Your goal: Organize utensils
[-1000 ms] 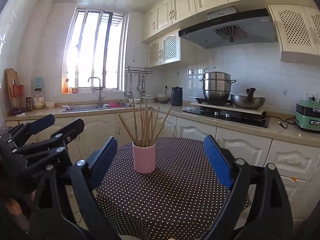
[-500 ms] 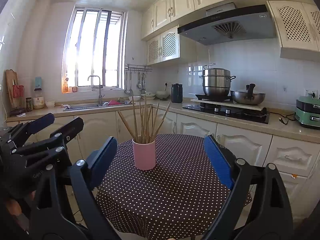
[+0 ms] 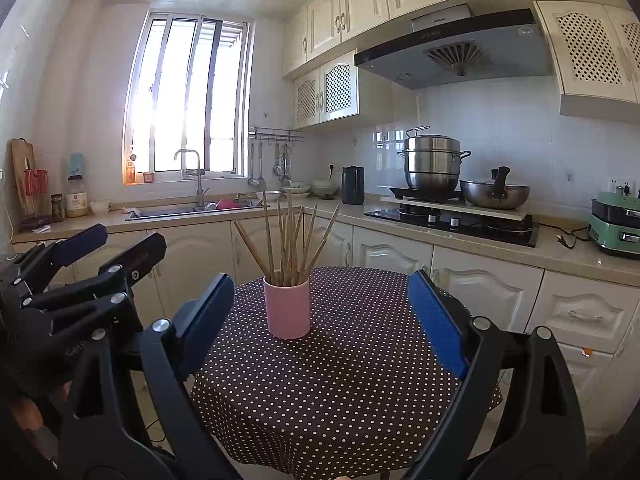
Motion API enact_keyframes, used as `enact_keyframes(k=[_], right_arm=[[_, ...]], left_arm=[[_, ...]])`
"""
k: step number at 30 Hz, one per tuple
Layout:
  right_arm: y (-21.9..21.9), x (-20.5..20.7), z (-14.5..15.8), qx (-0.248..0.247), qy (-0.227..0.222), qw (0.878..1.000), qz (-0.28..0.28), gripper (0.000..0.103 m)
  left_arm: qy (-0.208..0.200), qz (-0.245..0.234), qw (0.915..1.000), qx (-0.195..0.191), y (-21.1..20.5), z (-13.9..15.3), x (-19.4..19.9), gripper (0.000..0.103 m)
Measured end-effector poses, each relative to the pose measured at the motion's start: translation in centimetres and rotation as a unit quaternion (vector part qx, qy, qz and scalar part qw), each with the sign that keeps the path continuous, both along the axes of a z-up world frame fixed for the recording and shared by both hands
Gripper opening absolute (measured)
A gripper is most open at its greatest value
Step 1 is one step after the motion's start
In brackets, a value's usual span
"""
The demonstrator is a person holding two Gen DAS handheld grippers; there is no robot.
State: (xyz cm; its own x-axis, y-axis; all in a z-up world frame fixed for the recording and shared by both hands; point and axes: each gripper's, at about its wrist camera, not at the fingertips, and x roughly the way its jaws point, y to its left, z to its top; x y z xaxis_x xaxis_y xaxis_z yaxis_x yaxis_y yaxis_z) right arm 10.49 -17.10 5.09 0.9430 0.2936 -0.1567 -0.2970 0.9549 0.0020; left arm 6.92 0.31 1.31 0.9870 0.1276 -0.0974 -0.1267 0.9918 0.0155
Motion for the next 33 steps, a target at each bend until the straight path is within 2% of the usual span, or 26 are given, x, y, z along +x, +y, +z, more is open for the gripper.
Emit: enact_keyframes(k=[33], right_arm=[[-0.42,0.23,-0.11,-0.002,0.010,1.000,-0.001,0.087]], left_arm=[[0.007,0.002,1.0000,0.000,0.02,-0.52,0.21,0.077]])
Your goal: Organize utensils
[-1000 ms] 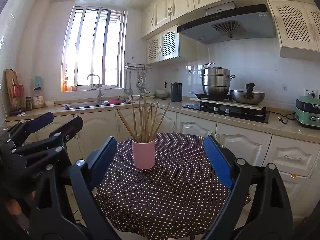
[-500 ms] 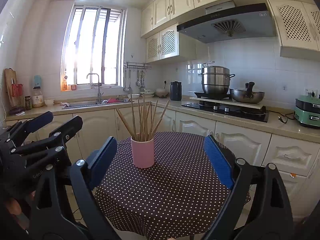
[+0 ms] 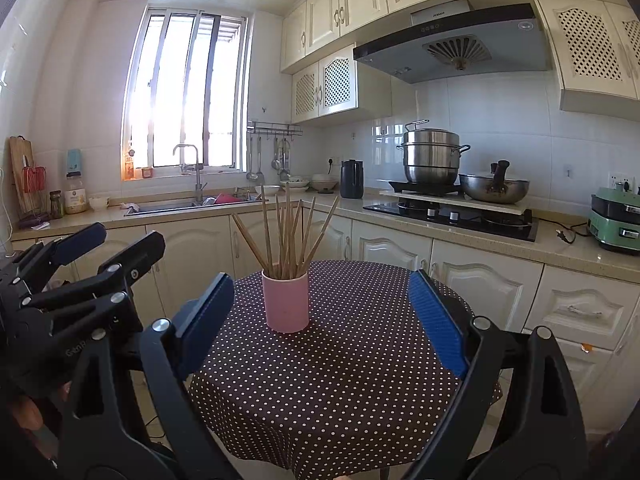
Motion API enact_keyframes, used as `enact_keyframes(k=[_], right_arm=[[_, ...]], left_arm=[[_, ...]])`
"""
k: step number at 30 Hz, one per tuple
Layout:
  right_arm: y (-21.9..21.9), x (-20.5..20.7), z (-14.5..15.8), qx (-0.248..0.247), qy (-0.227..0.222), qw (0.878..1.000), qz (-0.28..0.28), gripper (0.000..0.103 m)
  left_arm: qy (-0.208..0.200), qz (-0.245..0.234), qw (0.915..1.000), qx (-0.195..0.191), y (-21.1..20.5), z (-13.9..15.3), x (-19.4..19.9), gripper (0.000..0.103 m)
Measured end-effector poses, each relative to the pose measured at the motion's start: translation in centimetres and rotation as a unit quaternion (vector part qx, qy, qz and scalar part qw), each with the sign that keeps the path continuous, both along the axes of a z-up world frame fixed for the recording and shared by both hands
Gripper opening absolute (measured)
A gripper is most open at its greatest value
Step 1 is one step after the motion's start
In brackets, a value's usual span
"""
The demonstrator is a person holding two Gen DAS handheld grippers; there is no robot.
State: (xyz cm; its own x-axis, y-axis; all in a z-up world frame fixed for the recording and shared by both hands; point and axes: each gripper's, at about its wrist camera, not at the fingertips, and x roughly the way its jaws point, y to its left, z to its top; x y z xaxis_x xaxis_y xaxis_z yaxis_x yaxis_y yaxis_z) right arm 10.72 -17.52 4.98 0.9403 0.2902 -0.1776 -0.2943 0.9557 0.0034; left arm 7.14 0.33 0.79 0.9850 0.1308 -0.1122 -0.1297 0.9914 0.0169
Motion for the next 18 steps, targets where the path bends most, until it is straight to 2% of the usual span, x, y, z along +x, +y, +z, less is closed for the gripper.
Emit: enact_keyframes(k=[18], right_arm=[[-0.28,0.39,-0.29,0.002,0.005,1.000,0.000,0.088]], left_arm=[[0.002,0.003,1.0000,0.004,-0.12,-0.40,-0.02,0.077]])
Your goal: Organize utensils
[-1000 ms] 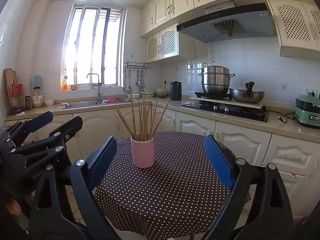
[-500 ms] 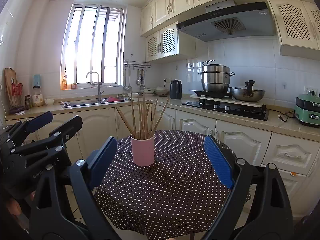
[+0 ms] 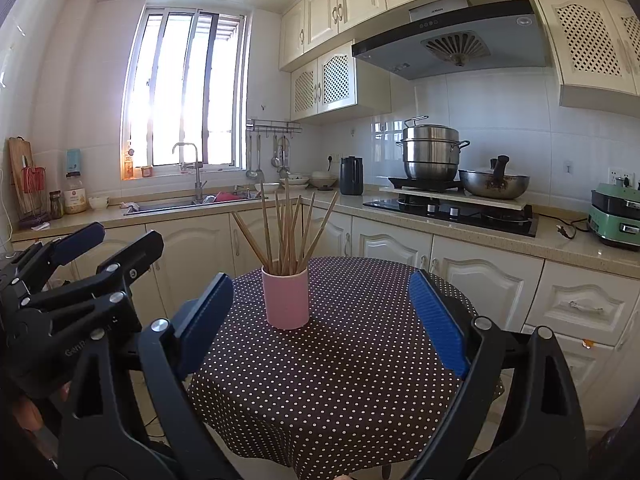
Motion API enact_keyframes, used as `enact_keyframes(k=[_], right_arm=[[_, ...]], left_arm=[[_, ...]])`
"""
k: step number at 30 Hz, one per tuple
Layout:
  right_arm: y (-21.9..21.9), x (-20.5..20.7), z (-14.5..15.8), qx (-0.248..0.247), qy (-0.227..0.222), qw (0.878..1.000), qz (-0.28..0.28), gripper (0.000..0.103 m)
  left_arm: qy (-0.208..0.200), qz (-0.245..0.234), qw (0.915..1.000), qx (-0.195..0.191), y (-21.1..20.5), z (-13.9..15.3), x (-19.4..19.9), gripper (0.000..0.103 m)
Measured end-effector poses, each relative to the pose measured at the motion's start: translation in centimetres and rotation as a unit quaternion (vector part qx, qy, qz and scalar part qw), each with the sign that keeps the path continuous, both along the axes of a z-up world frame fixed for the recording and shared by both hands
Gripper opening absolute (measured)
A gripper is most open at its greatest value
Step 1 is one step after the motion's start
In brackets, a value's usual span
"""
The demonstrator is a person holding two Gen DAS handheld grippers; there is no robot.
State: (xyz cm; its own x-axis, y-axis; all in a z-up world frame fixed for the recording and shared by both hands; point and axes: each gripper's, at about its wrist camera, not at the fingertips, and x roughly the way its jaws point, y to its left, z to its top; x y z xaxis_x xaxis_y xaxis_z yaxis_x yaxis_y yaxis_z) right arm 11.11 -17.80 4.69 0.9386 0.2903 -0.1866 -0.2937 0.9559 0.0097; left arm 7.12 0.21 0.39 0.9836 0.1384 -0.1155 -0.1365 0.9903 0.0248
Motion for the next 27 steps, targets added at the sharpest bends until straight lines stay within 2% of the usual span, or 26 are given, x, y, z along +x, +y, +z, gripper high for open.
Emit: enact_keyframes(k=[27], right_arm=[[0.44,0.08,-0.27,0.001,0.005,1.000,0.003,0.089]], left_arm=[[0.002,0.003,1.0000,0.001,0.32,-0.20,-0.19,0.077]])
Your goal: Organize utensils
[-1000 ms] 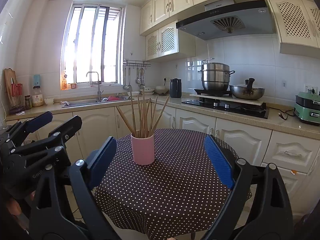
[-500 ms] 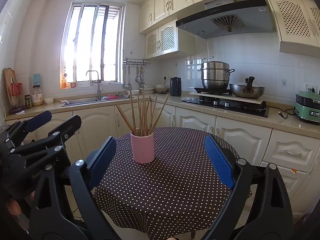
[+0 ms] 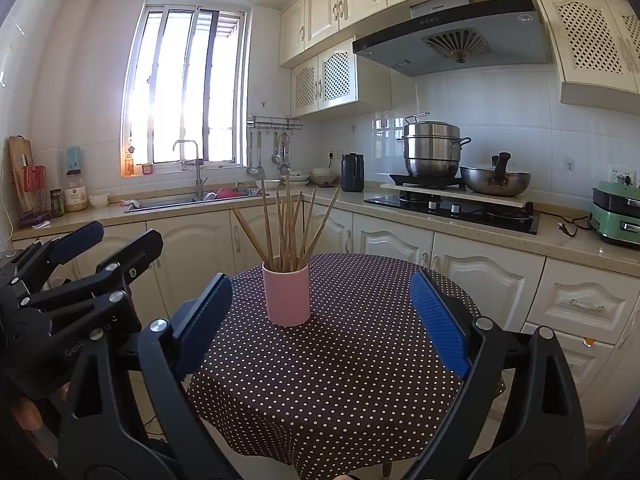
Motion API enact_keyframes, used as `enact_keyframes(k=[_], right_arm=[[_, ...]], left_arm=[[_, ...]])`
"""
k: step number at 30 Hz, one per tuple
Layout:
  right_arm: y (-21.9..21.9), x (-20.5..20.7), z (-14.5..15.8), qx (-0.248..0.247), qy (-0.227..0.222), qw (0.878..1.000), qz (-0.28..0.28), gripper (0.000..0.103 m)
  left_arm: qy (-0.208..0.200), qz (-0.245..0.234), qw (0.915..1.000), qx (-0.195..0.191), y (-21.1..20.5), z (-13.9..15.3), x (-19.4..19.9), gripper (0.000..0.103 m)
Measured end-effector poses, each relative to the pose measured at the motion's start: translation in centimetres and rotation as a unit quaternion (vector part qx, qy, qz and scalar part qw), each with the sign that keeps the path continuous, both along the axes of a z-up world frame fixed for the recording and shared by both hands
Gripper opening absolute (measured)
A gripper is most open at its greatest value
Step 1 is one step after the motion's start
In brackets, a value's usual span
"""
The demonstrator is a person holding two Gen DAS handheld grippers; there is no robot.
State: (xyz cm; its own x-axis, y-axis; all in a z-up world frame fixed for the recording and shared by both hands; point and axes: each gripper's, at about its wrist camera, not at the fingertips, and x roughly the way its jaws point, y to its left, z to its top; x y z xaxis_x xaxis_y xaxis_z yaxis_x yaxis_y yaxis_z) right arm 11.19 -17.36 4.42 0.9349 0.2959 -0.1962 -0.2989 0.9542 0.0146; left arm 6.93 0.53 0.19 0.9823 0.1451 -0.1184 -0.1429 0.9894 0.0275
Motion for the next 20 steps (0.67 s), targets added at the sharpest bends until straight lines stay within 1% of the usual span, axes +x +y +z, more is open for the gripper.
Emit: enact_keyframes(k=[13,20], right_arm=[[0.0,0.6,-0.2,0.000,0.004,1.000,0.001,0.090],[0.1,2.2,-1.4,-0.002,0.024,1.000,0.001,0.090]], left_arm=[[0.002,0.003,1.0000,0.001,0.2,-0.2,0.2,0.077],[0.023,0.006,0.9997,0.000,-0.2,-1.0,2.2,0.077]])
